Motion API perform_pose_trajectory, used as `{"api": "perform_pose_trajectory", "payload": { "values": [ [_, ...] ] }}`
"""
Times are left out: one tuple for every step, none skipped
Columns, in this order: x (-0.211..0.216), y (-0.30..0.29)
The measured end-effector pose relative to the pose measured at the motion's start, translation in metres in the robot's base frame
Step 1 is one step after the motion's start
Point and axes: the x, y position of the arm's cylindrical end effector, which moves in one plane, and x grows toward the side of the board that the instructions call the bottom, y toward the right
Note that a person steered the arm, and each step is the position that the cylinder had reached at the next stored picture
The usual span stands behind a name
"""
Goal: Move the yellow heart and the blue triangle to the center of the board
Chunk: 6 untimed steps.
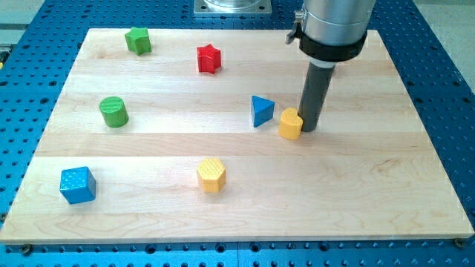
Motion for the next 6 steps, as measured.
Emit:
{"api": "perform_pose_trajectory", "payload": {
  "values": [
    [0.015,0.001],
    [-0.006,-0.058],
    [-0.036,-0.078],
    [-0.053,-0.047],
    [-0.076,-0.088],
    [-0.065,-0.125]
  ]
}}
